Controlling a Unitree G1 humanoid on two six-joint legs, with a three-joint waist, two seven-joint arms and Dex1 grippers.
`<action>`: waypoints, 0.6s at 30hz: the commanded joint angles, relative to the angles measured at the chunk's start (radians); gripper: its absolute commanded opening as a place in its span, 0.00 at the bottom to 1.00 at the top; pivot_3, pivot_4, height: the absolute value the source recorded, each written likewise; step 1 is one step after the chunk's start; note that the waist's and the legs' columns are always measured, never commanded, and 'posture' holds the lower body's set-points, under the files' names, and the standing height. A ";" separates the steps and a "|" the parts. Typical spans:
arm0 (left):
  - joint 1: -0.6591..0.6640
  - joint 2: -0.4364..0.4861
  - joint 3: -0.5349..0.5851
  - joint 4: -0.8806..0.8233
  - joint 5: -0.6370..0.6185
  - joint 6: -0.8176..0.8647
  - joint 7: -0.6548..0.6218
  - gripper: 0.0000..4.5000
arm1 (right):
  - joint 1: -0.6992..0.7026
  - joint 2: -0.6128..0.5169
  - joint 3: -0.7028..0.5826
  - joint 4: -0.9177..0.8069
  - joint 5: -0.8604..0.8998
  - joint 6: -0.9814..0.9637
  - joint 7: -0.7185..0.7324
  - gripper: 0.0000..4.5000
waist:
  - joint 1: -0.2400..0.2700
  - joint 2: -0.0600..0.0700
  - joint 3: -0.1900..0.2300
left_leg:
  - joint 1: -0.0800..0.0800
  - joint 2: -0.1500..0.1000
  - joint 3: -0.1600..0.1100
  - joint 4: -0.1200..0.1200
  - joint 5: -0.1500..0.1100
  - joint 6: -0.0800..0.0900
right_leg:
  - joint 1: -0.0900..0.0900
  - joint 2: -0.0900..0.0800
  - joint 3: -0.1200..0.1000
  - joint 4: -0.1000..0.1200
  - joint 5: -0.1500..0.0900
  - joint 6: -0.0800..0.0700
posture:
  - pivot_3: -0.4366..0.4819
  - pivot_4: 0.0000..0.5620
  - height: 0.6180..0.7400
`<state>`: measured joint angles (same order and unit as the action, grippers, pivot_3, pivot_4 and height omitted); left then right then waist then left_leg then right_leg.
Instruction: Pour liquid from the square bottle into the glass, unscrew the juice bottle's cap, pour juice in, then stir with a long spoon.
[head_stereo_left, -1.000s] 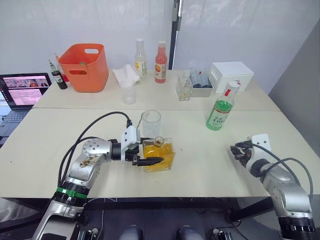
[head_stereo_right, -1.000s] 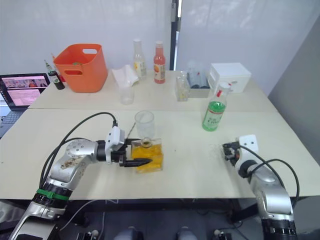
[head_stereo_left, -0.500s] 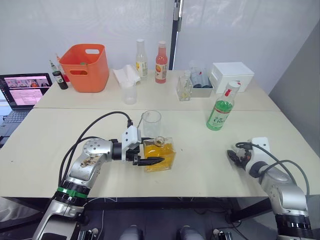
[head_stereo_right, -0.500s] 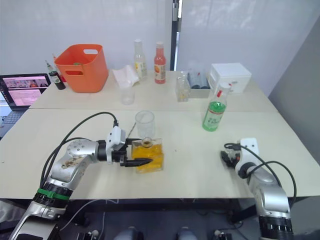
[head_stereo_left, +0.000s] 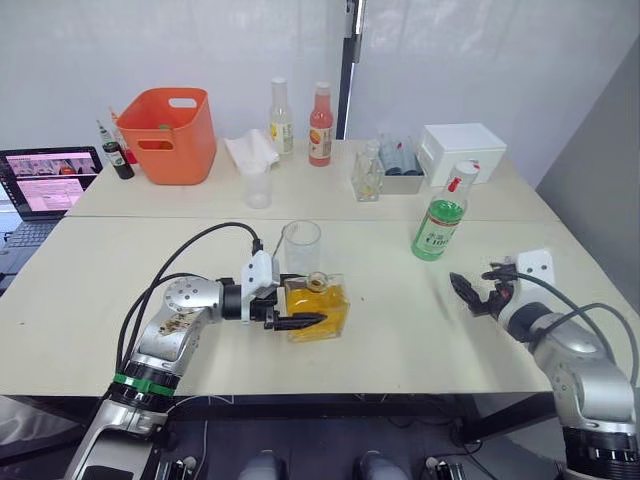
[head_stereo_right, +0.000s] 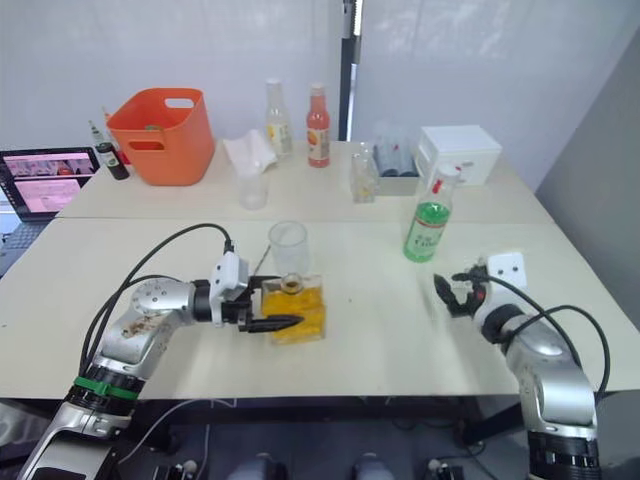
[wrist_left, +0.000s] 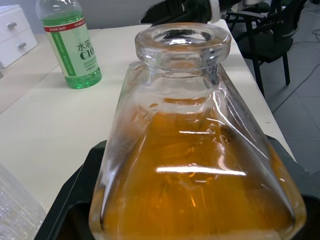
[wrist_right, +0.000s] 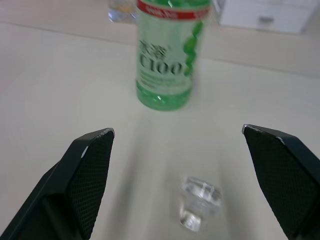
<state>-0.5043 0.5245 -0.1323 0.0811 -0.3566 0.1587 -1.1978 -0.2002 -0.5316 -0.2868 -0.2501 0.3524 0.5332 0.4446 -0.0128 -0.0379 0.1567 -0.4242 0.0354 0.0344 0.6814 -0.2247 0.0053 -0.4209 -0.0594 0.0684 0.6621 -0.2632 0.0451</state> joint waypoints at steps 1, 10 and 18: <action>-0.028 0.012 0.082 -0.042 -0.027 -0.024 0.043 0.63 | 0.006 -0.032 0.016 -0.119 0.086 -0.014 0.113 0.97 | -0.001 0.000 0.000 | 0.000 0.000 0.000 0.000 0.000 0.000 | 0.000 0.000 0.000 0.000 0.000 0.000 | 0.48 0.27 0.79; 0.012 0.107 0.195 -0.118 -0.100 0.094 0.068 0.63 | -0.025 -0.054 0.133 -0.246 0.180 0.104 0.184 0.97 | -0.003 0.000 0.001 | -0.002 0.001 -0.001 -0.001 0.000 0.000 | -0.002 0.000 0.000 -0.001 0.000 0.000 | 0.48 0.27 0.79; 0.005 0.215 0.289 -0.070 -0.120 0.163 0.071 0.63 | -0.086 -0.040 0.178 -0.229 0.198 0.154 0.168 0.97 | 0.001 -0.002 0.003 | -0.002 0.001 -0.001 -0.001 0.000 0.000 | -0.002 0.000 -0.001 -0.001 0.000 0.000 | 0.48 0.27 0.79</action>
<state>-0.4503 0.7229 0.0875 0.0354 -0.4423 0.3492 -1.1278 -0.2724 -0.5722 -0.0947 -0.4570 0.5339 0.6865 0.6166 -0.0118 -0.0397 0.1594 -0.4263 0.0361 0.0332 0.6808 -0.2247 0.0053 -0.4229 -0.0593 0.0670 0.6608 -0.2632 0.0451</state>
